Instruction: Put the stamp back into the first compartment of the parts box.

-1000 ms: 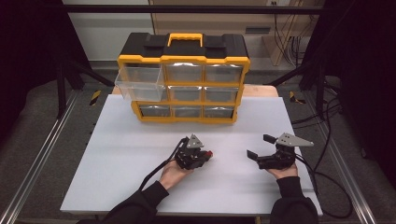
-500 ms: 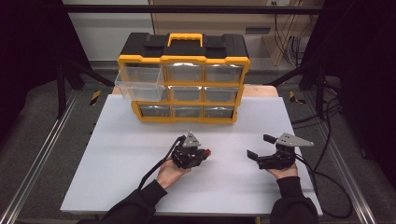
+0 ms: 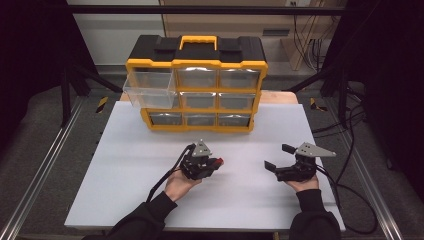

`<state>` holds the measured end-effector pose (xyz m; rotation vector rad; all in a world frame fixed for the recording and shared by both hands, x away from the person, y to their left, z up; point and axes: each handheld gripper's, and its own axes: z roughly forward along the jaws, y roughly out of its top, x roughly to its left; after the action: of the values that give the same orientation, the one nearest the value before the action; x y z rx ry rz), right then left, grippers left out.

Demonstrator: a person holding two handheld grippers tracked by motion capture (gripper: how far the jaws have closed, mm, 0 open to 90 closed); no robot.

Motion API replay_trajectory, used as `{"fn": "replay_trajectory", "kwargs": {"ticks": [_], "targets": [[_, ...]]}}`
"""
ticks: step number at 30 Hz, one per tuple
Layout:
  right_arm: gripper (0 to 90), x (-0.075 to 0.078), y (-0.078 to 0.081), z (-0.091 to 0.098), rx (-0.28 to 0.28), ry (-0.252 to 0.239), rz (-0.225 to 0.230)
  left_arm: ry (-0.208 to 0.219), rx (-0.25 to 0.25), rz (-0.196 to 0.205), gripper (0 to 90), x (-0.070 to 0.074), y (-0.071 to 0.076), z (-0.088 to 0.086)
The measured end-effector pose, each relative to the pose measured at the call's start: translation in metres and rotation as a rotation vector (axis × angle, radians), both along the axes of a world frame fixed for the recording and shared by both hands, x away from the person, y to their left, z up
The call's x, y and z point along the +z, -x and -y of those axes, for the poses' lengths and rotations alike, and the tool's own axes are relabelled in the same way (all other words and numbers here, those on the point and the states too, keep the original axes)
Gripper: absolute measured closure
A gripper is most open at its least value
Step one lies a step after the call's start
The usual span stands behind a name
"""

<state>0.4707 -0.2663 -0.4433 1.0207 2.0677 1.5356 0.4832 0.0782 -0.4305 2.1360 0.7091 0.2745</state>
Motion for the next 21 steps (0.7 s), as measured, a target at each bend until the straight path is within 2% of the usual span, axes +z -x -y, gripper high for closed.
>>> {"fn": "replay_trajectory", "kwargs": {"ticks": [21], "targets": [[0.3, 0.000, 0.000, 0.000, 0.000, -0.002, -0.004, 0.020, 0.013, 0.013, 76.1, 0.019, 0.002, -0.018]]}}
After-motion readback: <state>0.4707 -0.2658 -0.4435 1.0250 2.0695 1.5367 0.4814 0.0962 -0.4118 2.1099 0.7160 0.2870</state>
